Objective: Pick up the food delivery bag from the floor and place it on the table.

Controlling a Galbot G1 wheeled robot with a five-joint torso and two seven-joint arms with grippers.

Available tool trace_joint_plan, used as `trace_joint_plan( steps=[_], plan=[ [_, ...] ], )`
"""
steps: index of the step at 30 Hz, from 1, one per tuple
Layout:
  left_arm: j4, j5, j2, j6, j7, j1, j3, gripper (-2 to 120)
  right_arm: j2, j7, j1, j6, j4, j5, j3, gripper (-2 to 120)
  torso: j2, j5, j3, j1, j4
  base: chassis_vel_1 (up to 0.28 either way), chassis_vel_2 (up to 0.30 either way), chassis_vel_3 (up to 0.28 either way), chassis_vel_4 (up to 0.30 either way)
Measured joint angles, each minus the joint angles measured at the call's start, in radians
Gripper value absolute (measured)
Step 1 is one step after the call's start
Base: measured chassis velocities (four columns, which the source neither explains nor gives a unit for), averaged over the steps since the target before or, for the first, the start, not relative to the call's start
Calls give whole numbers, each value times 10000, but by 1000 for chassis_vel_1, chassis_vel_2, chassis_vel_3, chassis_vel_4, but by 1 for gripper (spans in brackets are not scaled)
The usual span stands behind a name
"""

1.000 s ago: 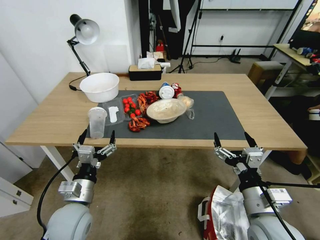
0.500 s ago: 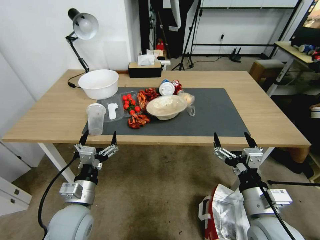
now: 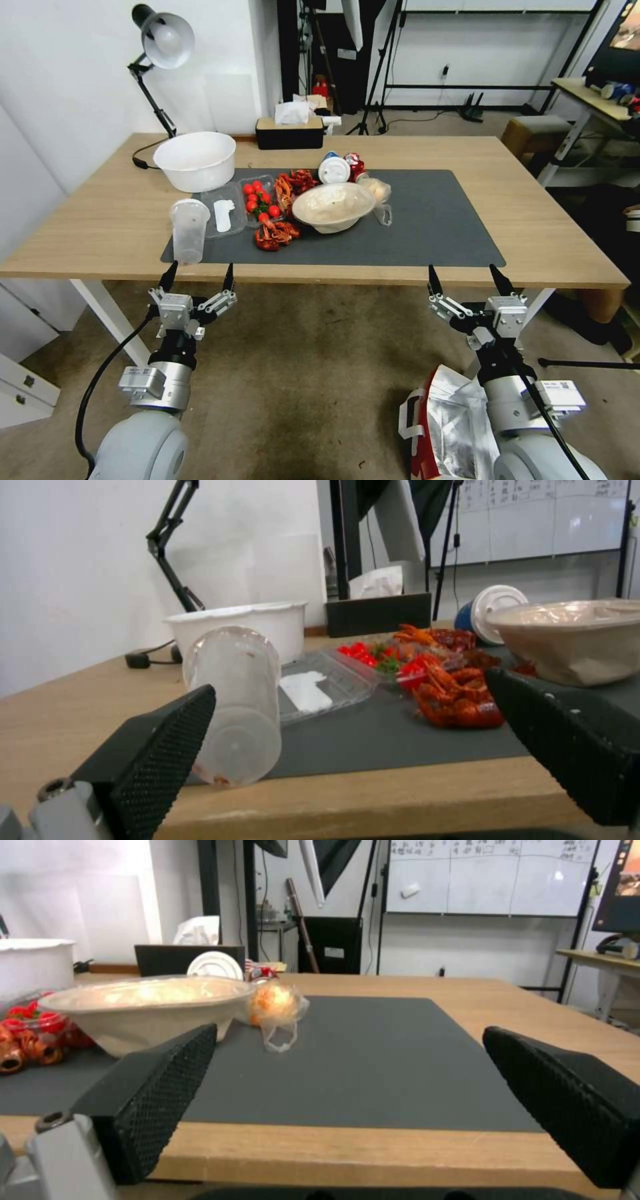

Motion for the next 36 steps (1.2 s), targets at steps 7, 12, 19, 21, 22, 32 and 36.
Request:
trace_joint_plan(
  steps=[7, 12, 19, 21, 22, 32, 36],
  plan=[
    [-19, -3, -12, -24, 5, 66, -4, 100, -22, -14, -8, 14, 47, 12, 31, 100, -296, -1, -167, -128, 0, 0, 0, 0, 0],
    [-53, 23, -23, -27, 23, 134, -36, 100, -21, -38, -23, 49, 52, 16, 37, 100, -564, 0, -326, -237, 0, 0, 0, 0, 0],
    [-146, 60, -24, -3, 23, 216, -46, 99, -12, -49, -4, 55, 56, 14, 38, 100, -862, 0, -498, -365, 0, 0, 0, 0, 0],
    [-173, 84, -20, 2, 24, 248, -54, 99, -4, -64, -6, 76, 63, 4, 44, 100, -990, 0, -571, -419, 0, 0, 0, 0, 0],
    [-191, 88, -21, 3, 25, 260, -54, 99, -3, -69, -12, 82, 68, 2, 46, 100, -1041, 0, -600, -442, 0, 0, 0, 0, 0],
    [-215, 113, -47, -3, 27, 379, -41, 99, 46, -103, -61, 119, 82, -36, 50, 100, -1443, -1, -833, -608, 0, 0, 0, 0, 0],
    [-213, 116, -48, -43, 16, 426, -72, 99, 65, -101, -53, 118, 82, -55, 32, 100, -1614, 0, -930, -683, 0, 0, 0, 0, 0]
  ],
)
